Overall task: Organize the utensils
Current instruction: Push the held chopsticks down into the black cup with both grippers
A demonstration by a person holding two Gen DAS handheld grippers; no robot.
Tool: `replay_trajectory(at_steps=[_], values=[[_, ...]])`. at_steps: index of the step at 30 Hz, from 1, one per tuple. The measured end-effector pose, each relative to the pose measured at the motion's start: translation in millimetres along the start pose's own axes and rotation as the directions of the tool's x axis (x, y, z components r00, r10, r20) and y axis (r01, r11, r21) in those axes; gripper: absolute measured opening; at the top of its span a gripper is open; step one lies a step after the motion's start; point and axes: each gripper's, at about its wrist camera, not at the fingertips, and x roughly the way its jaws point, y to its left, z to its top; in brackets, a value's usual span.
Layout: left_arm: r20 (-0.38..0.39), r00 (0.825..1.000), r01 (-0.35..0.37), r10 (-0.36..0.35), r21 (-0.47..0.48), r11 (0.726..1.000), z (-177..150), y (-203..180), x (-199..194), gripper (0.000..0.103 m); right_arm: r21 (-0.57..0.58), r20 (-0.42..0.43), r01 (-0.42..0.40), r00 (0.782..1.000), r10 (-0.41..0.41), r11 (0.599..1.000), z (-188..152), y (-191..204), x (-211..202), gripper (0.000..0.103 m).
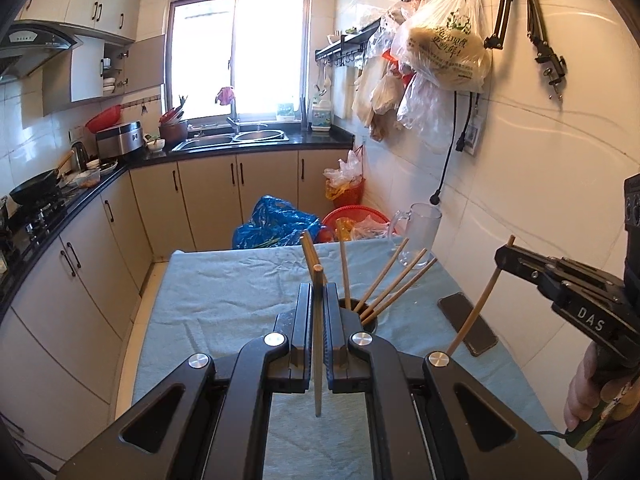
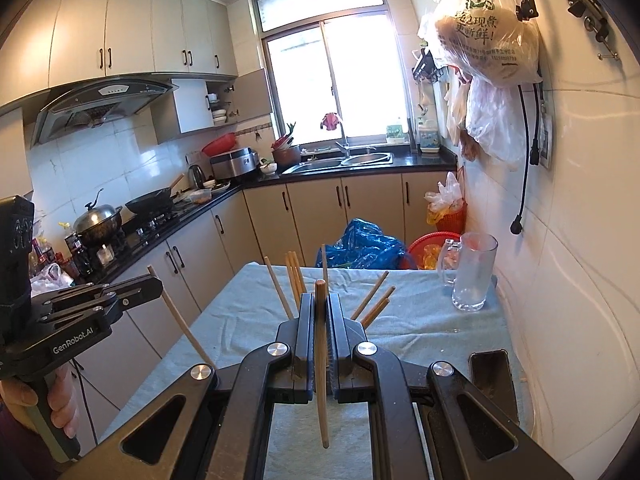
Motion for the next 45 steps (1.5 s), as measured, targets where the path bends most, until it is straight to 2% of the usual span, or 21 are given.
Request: replay_trajectory(at_steps=[11, 27, 36, 45], values=[[-0.030, 0.999, -0.023, 0.023, 0.001, 1.000, -7, 6, 13, 0.004, 0.005, -0.023, 0.005, 1.000, -0.005, 1.000, -4, -2, 9, 0.006], [-0.032, 0.999, -0.026, 0.026, -0.001, 1.000, -9, 7, 14, 0.004, 0.016, -0.032, 0.004, 0.999, -0.003, 1.000, -9, 1, 13, 0.006], [-0.021, 1.000, 0.000, 0.000, -0.016, 1.000, -10, 12, 3, 0.004, 0.030, -0.013, 0.003, 1.000, -0.003, 1.000, -7, -2, 10, 0.006], [-0.003, 0.999, 0.036, -0.036, -0.001, 0.999, 3, 4, -6, 0.004, 0.039, 0.023, -0.012, 1.000, 0.011, 0.999, 4, 1, 5, 0.006]])
